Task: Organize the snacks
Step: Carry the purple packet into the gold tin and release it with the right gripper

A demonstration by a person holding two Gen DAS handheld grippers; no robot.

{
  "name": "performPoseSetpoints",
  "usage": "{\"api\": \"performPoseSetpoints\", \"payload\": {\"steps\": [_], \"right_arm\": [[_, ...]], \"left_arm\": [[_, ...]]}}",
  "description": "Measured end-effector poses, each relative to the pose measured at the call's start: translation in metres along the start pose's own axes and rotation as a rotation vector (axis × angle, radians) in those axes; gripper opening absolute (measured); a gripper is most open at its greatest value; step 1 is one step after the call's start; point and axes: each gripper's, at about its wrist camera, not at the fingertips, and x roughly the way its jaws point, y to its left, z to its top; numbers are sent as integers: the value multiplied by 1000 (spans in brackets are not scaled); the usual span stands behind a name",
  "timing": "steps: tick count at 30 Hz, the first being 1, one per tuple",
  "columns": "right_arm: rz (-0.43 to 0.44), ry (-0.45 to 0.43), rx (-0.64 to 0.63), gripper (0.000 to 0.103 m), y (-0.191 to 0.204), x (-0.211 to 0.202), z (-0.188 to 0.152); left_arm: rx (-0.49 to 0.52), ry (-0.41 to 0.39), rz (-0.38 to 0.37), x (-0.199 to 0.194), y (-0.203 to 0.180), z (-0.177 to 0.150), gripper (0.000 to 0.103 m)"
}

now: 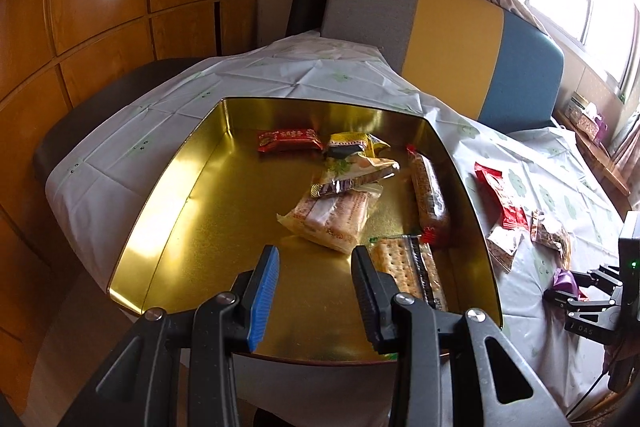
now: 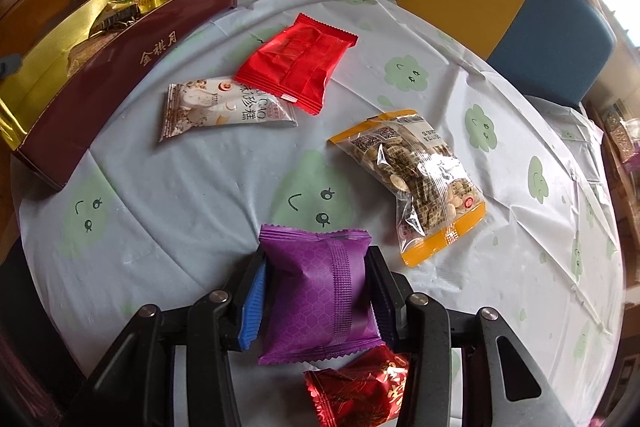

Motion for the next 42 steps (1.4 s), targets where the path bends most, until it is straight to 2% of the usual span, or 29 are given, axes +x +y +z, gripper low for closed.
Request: {"api": "performPoseSetpoints", "payload": {"steps": [2, 5, 12, 17, 26, 34, 36, 38, 42], "right_arm": [[-3, 5, 21, 43, 2, -4, 5], [40, -47, 66, 43, 6, -20, 14], [210, -193, 93, 43, 45, -64, 53], [342, -250, 77, 43, 89, -82, 80], [452, -246, 62, 44, 148, -77, 106], [530, -184, 72, 48, 175, -54, 118], [532, -182, 77, 48, 178, -50, 117], [544, -179, 78, 55, 179, -49, 115], [517, -200, 83, 55, 175, -53, 109]], "left_arm": [[-4, -5, 4, -1, 2, 1, 38], [-15, -12, 8, -2, 5, 3, 38], [-35, -14, 20, -1, 11, 4, 38], [-43, -28, 31, -3, 14, 6, 38], [-87, -45, 57, -3, 28, 8, 38], [-162, -65, 104, -3, 53, 13, 38], [-164, -61, 106, -2, 55, 13, 38], [-157, -57, 104, -2, 54, 12, 38], [-140, -60, 100, -2, 49, 12, 38]]}}
